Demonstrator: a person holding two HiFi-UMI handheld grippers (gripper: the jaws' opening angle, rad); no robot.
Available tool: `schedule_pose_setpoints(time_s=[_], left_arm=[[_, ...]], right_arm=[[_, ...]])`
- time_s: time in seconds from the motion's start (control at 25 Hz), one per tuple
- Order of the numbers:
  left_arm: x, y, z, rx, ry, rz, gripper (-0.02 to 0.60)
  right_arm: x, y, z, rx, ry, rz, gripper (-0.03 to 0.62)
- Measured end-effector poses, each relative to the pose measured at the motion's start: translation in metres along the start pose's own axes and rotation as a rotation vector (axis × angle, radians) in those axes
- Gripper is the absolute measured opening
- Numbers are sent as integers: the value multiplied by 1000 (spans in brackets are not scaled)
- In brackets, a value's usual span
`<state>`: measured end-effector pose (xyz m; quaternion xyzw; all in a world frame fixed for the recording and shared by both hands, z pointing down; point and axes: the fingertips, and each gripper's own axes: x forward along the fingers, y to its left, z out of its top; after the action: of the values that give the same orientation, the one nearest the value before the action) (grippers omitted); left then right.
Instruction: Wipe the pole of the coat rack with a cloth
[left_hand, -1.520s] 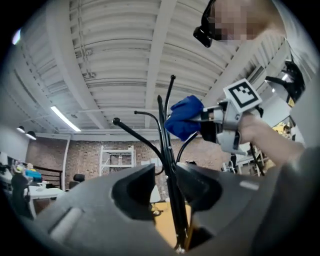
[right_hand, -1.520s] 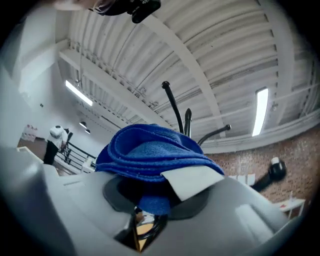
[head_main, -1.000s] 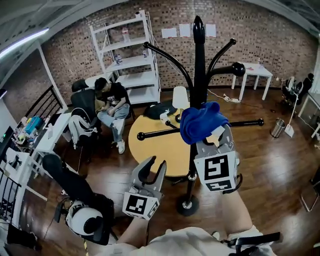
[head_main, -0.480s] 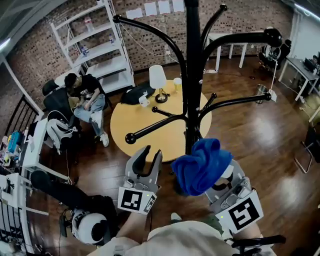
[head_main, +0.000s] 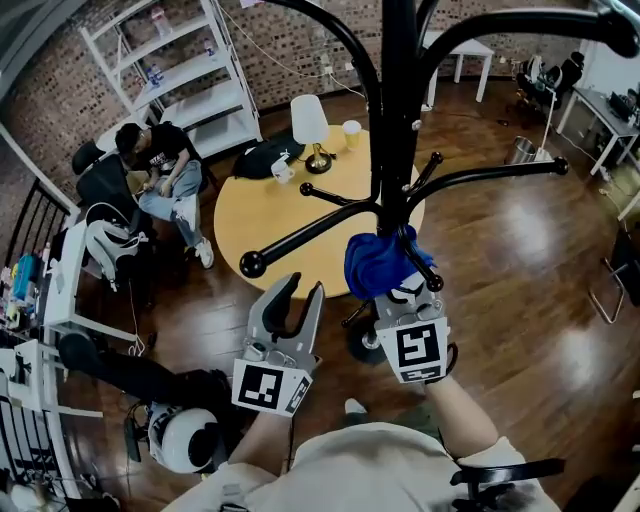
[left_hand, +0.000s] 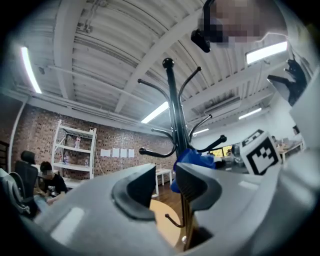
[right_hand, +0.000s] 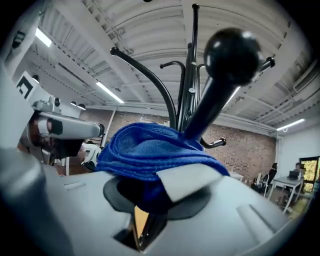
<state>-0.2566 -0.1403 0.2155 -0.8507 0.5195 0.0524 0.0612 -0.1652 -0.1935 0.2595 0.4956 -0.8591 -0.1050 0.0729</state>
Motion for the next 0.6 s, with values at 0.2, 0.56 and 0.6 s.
schedule_pose_setpoints(time_s=[0.2, 0.56, 0.6], left_arm=[[-5, 5, -12, -7, 27, 36, 124], [20, -25, -17, 18, 56, 104, 124], [25, -29, -14, 25, 49, 129, 124]], right_arm=[[7, 32, -105, -26, 158, 35, 104], [-6, 57, -177, 61, 201, 315, 106], [-12, 47, -156, 71, 145, 369, 106]])
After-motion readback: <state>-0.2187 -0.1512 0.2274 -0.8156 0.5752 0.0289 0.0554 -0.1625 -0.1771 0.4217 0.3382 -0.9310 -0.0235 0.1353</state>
